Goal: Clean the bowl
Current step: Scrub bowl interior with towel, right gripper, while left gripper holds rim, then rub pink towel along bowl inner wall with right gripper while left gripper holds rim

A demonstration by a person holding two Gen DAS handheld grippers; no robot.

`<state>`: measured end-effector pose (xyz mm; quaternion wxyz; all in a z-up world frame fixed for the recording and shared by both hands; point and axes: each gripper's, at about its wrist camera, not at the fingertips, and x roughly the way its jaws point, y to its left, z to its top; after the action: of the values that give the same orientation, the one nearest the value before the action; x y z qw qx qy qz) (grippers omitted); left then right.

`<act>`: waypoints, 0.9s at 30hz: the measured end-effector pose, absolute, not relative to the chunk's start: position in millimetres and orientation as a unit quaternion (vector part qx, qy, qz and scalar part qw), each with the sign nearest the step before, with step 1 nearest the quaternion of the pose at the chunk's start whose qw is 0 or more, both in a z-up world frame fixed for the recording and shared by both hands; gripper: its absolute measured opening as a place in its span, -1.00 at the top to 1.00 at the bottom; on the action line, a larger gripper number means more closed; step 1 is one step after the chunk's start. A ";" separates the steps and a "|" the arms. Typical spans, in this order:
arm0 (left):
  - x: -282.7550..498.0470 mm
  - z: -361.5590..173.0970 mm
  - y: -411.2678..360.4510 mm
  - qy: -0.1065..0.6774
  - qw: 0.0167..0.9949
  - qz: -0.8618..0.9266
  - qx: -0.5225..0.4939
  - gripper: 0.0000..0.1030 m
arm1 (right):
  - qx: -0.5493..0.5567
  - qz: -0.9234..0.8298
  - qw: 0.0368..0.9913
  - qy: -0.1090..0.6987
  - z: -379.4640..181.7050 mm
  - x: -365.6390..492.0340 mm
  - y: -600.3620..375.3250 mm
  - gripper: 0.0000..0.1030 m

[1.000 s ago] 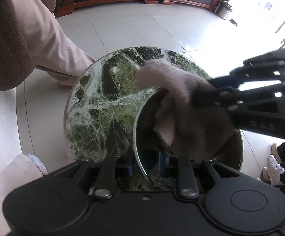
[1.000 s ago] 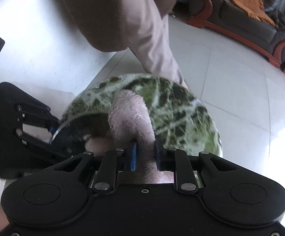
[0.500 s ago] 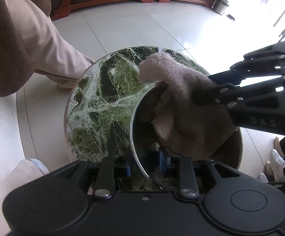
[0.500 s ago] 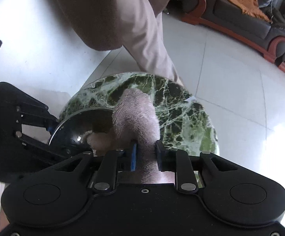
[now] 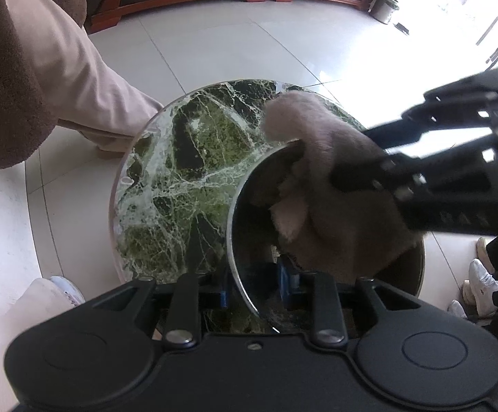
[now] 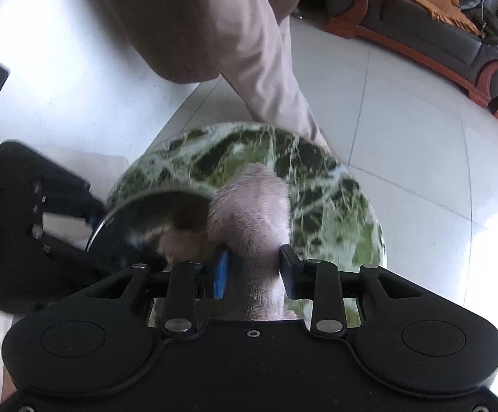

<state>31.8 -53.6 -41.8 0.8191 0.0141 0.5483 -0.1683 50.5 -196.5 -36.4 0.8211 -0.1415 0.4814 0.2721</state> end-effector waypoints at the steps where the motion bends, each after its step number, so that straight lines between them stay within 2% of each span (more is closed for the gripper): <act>1: 31.5 -41.9 -53.6 0.548 0.820 -0.167 0.013 0.50 | -0.131 0.269 0.824 0.482 -37.0 48.7 -200.3 0.55; 2: 31.5 -41.9 -53.4 0.548 0.820 -0.167 0.013 0.50 | -0.122 0.264 0.825 0.484 -38.2 46.5 -204.8 0.66; 4: 31.3 -41.7 -53.2 0.547 0.821 -0.165 0.010 0.50 | -0.104 0.250 0.827 0.492 -42.2 39.7 -217.1 0.74; 8: 32.3 -41.4 -55.3 0.548 0.820 -0.166 0.016 0.50 | -0.051 0.238 0.826 0.508 -44.6 24.8 -237.6 0.72; 18: 33.5 -39.2 -62.5 0.554 0.814 -0.171 0.047 0.48 | -0.124 0.266 0.830 0.474 -35.9 47.9 -210.2 0.71; 27: 34.5 -40.4 -63.4 0.553 0.813 -0.173 0.053 0.47 | -0.083 0.249 0.831 0.491 -45.4 29.5 -235.3 0.71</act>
<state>34.5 -63.4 -40.4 0.8133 0.0527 0.5530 -0.1732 29.5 -235.3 -45.4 0.8309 -0.0829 0.4907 0.2488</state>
